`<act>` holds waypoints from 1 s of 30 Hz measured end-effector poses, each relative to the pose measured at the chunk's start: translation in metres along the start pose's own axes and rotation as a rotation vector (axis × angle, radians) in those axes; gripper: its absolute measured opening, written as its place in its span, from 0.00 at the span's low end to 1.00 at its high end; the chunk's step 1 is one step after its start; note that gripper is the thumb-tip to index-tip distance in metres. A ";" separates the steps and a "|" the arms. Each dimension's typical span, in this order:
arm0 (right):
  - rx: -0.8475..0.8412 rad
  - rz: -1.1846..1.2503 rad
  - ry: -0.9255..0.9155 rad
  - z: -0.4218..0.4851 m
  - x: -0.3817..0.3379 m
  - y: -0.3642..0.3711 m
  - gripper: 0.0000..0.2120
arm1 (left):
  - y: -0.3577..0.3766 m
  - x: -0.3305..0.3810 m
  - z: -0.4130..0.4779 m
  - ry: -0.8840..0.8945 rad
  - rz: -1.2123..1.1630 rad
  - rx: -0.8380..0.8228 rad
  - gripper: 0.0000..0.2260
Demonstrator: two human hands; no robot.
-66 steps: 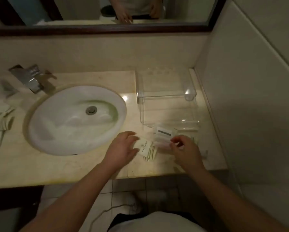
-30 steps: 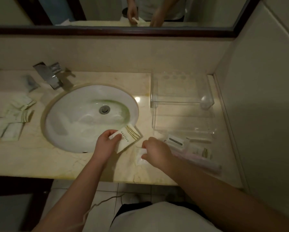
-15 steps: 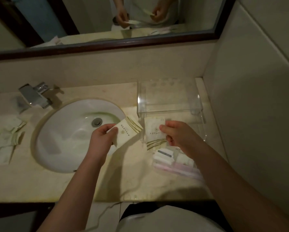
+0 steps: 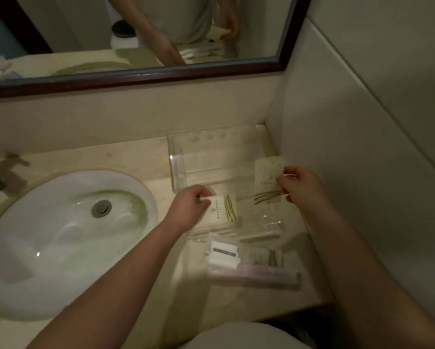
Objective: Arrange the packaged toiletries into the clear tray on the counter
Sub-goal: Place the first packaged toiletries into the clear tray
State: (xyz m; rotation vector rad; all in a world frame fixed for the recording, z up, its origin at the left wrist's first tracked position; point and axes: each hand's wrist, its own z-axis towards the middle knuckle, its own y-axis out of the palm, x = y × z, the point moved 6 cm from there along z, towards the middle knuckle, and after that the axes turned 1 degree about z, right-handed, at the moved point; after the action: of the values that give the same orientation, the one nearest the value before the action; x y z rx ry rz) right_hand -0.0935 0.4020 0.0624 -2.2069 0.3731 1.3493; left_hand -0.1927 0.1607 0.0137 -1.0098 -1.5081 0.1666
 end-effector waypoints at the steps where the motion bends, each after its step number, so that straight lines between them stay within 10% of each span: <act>1: 0.020 -0.020 -0.007 0.003 0.002 -0.002 0.10 | 0.007 -0.001 0.003 0.009 0.027 -0.025 0.04; 12: -0.154 -0.859 -0.324 0.018 0.017 0.046 0.09 | 0.031 0.003 -0.006 0.345 0.614 0.049 0.15; 19: -0.378 -1.319 -0.557 0.031 0.021 0.088 0.10 | 0.066 -0.004 -0.032 0.444 0.683 -0.297 0.28; 30: -0.383 -1.107 -0.507 0.024 0.040 0.097 0.15 | 0.055 -0.012 -0.031 0.425 0.384 -0.264 0.23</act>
State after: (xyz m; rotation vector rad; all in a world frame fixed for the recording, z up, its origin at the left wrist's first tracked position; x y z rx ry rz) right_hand -0.1396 0.3368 -0.0091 -1.6928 -1.1925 1.2484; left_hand -0.1407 0.1727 -0.0222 -1.4422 -0.9559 0.0178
